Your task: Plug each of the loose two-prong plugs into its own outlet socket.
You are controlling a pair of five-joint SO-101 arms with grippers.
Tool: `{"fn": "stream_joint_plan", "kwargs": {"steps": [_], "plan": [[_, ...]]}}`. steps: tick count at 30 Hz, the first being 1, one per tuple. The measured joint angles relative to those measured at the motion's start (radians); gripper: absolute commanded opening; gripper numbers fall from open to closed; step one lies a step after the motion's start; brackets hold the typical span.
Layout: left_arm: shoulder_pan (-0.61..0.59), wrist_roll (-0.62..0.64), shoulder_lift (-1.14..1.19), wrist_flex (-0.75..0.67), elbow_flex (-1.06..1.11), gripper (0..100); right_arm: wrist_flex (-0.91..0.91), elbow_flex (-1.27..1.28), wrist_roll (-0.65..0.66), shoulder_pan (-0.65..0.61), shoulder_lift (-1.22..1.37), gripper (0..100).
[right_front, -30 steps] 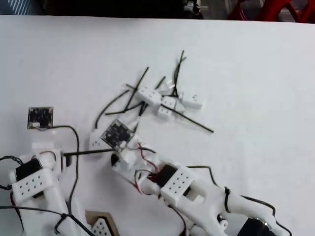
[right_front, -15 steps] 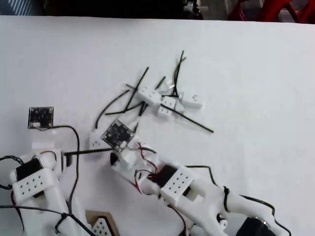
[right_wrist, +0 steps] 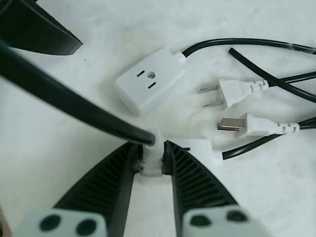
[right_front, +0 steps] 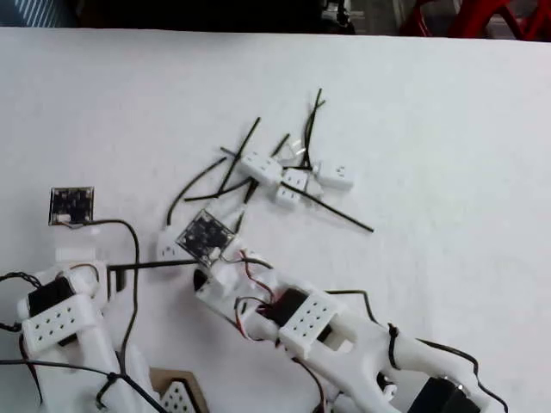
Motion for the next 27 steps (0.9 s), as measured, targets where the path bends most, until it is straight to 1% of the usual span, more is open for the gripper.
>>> {"fn": "stream_joint_plan", "kwargs": {"steps": [2,7,15,27], "plan": [[0.000,0.000,0.000,0.000,0.000,25,0.014,-0.008,0.005,0.000,0.000,1.7],[0.000,0.000,0.000,0.000,0.000,25,0.015,0.008,0.087,0.000,0.034,1.7],[0.000,0.000,0.000,0.000,0.000,25,0.021,0.006,0.101,-0.002,0.055,1.7],[0.000,0.000,0.000,0.000,0.000,25,0.221,0.018,0.101,0.002,-0.084,1.7]]}}
